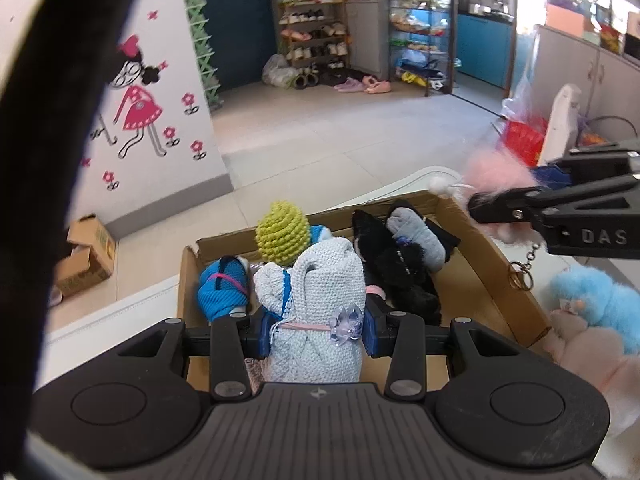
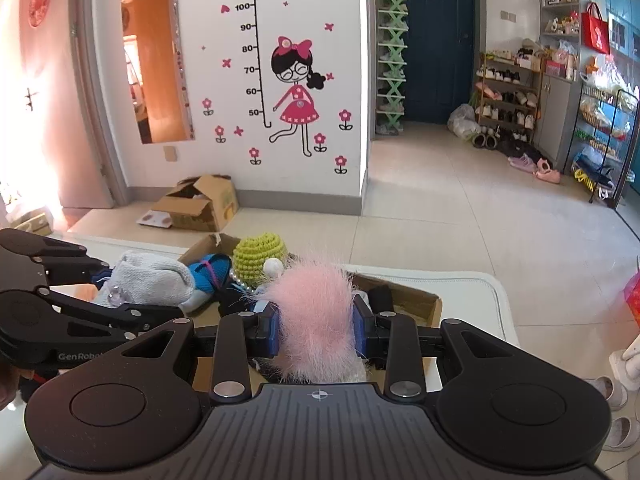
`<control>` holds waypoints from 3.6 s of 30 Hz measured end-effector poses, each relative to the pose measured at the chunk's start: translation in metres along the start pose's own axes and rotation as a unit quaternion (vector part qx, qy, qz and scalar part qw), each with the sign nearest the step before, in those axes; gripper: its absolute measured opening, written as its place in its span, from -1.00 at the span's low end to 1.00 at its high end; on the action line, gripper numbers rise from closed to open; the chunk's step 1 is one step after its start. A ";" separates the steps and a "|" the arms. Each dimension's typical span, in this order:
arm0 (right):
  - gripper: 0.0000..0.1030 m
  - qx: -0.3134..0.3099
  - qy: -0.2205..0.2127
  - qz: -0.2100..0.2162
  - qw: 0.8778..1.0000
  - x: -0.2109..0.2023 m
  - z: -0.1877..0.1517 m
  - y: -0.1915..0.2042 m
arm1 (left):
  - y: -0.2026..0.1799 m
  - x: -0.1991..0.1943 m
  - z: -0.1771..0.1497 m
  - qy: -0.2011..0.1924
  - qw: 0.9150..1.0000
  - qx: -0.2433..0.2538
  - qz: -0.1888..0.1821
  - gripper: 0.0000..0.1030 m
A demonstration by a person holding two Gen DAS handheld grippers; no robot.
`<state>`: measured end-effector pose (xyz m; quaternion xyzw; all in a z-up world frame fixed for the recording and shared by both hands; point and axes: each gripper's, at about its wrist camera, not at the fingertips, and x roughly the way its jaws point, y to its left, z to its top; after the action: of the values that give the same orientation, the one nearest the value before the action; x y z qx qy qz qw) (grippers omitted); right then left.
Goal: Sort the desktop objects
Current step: 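Lower the held sock and pompom down into the box with both tools, then open both tools to release the sock and pompom into the box, then move left tool to pink polka-dot socks while right tool reaches black striped sock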
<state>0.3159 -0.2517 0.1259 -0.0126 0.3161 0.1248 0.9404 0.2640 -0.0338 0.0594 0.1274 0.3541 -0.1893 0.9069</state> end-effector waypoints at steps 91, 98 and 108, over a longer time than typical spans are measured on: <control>0.88 -0.049 0.014 0.158 0.986 -0.040 -0.128 0.222 | 0.192 -0.079 -0.167 0.036 0.961 -0.252 0.107 0.98; 0.88 -0.028 0.025 0.153 0.988 -0.007 -0.120 0.252 | 0.197 -0.071 -0.184 0.054 0.963 -0.230 0.127 0.99; 0.88 -0.019 0.036 0.143 0.989 0.014 -0.125 0.268 | 0.200 -0.088 -0.198 0.046 0.967 -0.206 0.140 0.97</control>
<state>0.1878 -0.0018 0.0324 0.0104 0.3464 0.2635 0.9003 0.1737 0.2404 -0.0027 -0.0056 0.4057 0.0227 0.9137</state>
